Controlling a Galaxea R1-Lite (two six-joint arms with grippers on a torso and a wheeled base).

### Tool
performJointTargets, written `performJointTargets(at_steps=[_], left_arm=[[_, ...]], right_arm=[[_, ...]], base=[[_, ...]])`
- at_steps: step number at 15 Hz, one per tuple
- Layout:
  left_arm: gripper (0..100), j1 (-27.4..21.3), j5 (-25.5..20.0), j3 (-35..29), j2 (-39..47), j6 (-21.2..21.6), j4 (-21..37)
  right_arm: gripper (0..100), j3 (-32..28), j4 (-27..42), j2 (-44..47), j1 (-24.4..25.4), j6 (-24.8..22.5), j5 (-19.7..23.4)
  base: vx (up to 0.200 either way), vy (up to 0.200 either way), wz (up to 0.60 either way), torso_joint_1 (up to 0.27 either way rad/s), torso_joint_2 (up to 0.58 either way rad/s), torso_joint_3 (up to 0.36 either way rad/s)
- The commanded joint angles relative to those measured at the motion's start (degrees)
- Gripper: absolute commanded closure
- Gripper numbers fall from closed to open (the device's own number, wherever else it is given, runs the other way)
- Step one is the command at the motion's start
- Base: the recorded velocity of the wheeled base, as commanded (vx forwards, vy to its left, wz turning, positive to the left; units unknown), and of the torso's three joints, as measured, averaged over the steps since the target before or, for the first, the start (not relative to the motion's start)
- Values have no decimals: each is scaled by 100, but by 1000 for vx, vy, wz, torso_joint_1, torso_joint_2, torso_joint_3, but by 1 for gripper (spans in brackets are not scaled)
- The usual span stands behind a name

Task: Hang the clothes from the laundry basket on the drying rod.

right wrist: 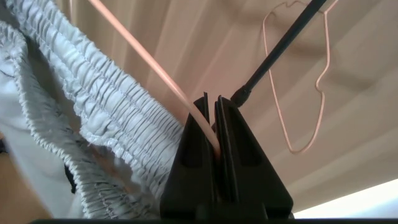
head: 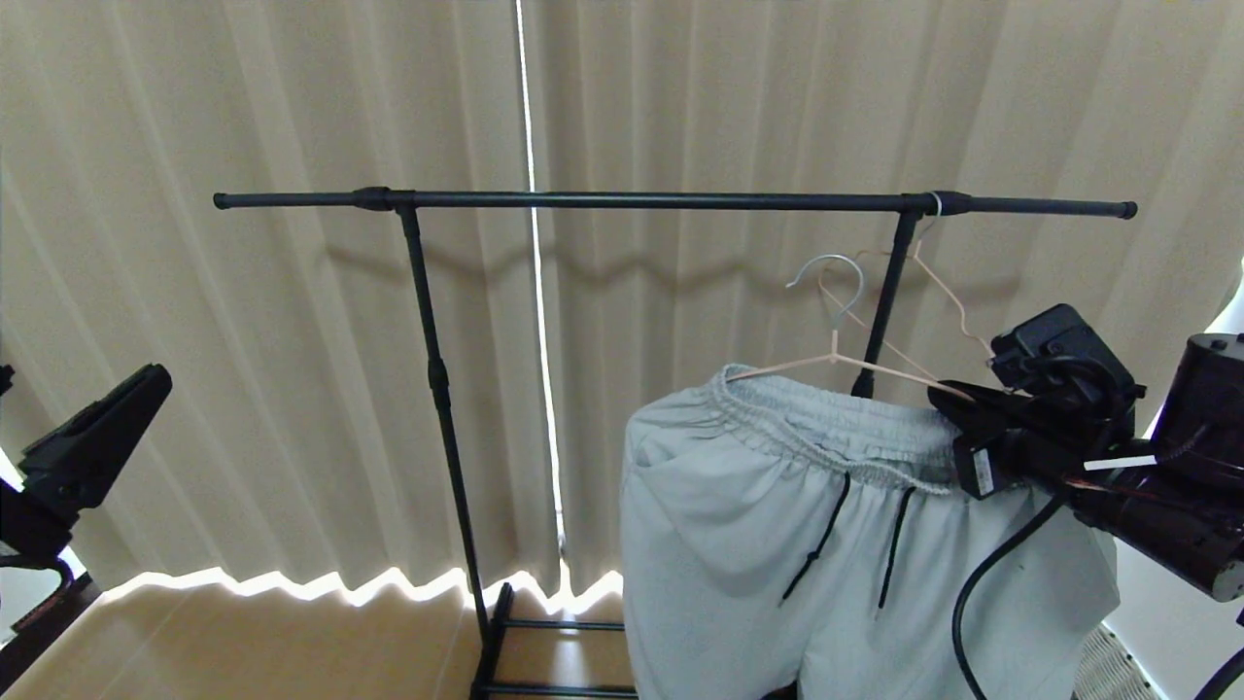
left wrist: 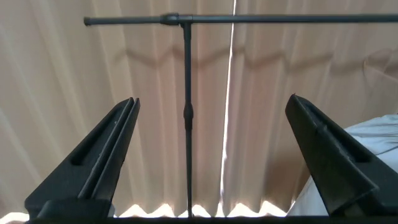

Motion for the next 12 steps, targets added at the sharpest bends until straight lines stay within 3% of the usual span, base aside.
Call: performJointTargets(at_steps=[1, 10, 12], left_arm=[[0, -6, -23, 7, -89, 8, 17], [0, -67, -50, -20, 298, 245, 26], [0, -138, -278, 42, 351, 237, 26]], right_arm=[[100, -8, -5, -8, 4, -4, 1], [100, 54, -75, 44, -32, 207, -96], [100, 27, -84, 44, -32, 243, -96]], base=[[0, 0, 0, 0, 0, 0], [0, 0, 0, 0, 0, 0], [100, 0, 0, 1, 1, -1]])
